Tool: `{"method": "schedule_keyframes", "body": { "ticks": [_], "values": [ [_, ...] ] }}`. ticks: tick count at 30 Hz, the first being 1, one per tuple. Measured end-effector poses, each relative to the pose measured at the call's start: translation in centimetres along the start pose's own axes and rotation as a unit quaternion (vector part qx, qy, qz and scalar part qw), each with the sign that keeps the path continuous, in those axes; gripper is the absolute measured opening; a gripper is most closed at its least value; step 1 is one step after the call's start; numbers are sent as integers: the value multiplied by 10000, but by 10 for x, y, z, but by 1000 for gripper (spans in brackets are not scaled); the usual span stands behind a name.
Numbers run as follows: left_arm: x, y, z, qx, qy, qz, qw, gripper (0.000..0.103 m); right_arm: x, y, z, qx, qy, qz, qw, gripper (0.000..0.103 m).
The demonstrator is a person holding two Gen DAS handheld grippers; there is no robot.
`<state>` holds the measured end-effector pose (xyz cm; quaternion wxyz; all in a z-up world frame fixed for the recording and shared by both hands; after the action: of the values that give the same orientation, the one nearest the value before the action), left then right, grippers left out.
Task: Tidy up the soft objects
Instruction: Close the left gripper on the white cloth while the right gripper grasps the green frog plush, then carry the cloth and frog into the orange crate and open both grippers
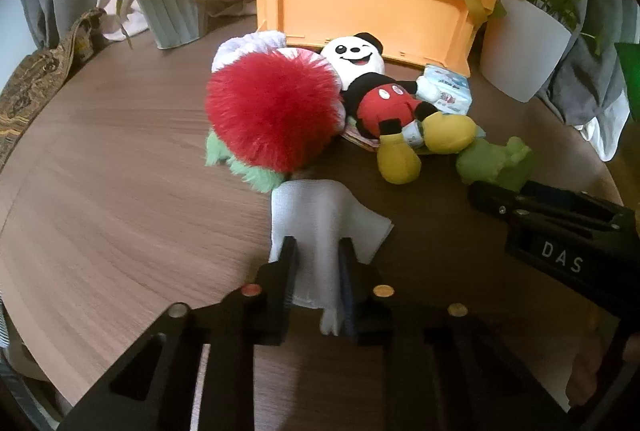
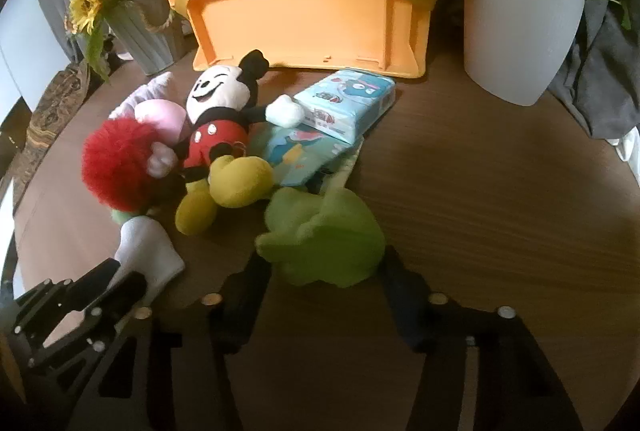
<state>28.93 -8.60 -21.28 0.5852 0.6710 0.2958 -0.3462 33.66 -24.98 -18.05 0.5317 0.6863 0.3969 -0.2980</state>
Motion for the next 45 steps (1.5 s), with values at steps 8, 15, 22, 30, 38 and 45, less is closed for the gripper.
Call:
{"method": "schedule_keyframes", "body": {
  "ticks": [8, 15, 22, 30, 38, 45],
  "values": [
    [-5, 3, 5, -41, -267, 25, 9996, 14, -9, 0, 3, 80, 98, 12, 9999, 51],
    [-21, 11, 14, 70, -457, 204, 9987, 11, -25, -2, 9, 112, 133, 100, 9998, 51],
    [-39, 24, 18, 154, -550, 447, 9974, 11, -40, -5, 16, 164, 152, 186, 9996, 51],
    [-66, 45, 18, 209, -593, 843, 9945, 11, -67, 2, 12, 174, 189, 460, 9986, 51],
    [-93, 75, 9, 342, -575, 1339, 9887, 11, -106, 27, -1, 199, 269, 1037, 9941, 51],
    [-116, 105, -4, 564, -471, 1784, 9812, 11, -132, 49, -17, 204, 316, 1546, 9873, 51]
  ]
}}
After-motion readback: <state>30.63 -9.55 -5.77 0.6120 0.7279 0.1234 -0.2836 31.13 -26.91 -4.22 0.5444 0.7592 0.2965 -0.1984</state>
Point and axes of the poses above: each gripper's, at about its wrist camera, not at the fingertips, and x roughly the way its jaws point, z to its right, y to its top, the point moved 1 cm from there along x, roughly the way its jaws point, and after that the axes turned 13 degrees about x, right-handed, at the moved point
